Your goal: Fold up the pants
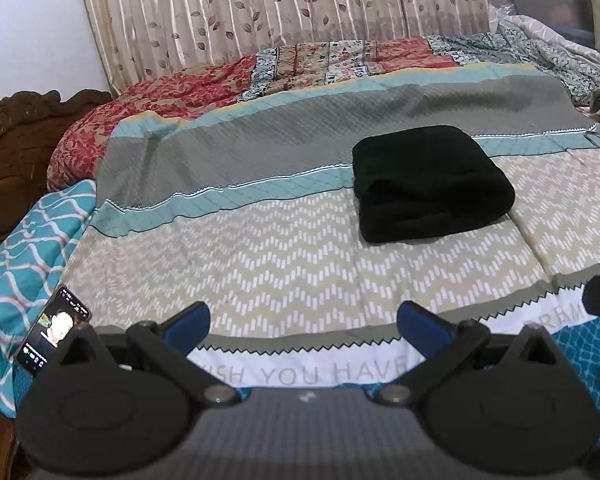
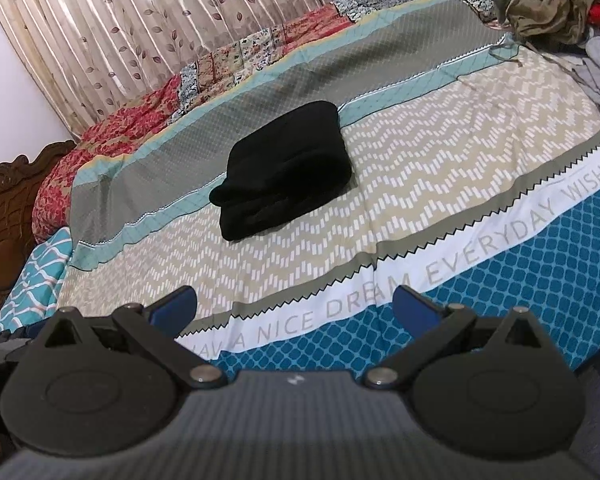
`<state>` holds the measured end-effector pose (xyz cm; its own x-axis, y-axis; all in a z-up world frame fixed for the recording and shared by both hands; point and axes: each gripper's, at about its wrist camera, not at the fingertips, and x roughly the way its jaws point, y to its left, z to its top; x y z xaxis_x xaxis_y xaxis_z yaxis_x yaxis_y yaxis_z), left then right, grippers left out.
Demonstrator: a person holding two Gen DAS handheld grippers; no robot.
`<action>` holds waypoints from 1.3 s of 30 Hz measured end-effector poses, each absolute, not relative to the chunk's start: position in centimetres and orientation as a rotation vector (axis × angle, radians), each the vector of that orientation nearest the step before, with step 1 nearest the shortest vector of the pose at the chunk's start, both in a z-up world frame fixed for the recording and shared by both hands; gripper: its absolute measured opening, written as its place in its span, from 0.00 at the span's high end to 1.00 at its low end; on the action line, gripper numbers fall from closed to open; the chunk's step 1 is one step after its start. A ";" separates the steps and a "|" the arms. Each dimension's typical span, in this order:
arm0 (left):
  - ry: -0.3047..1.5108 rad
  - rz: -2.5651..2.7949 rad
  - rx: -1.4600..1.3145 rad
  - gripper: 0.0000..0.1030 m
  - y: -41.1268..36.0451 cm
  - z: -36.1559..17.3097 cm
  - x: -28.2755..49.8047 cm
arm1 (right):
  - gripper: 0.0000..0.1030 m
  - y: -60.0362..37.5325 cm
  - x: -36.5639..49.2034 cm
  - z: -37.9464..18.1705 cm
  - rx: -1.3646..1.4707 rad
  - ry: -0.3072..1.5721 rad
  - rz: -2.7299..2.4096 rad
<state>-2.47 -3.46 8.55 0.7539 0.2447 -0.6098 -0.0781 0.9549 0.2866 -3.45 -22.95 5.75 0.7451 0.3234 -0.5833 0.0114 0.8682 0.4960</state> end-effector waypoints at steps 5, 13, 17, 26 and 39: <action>0.710 0.180 0.238 0.00 -3.2 8.4 -2.2 | 0.00 -23.0 -3.4 5.7 0.497 0.719 0.180; 0.742 0.185 0.215 0.00 -2.6 7.9 -1.7 | 0.00 -22.8 -3.5 6.0 0.474 0.698 0.180; 0.757 0.183 0.204 0.00 -2.4 7.7 -1.6 | 0.00 -22.8 -3.5 6.1 0.466 0.689 0.182; 0.790 0.180 0.180 0.00 -2.1 7.4 -1.5 | 0.00 -22.2 -3.6 6.1 0.451 0.693 0.184; 0.777 0.191 0.188 0.00 -1.9 7.5 -1.7 | 0.00 -22.0 -3.7 6.3 0.446 0.689 0.180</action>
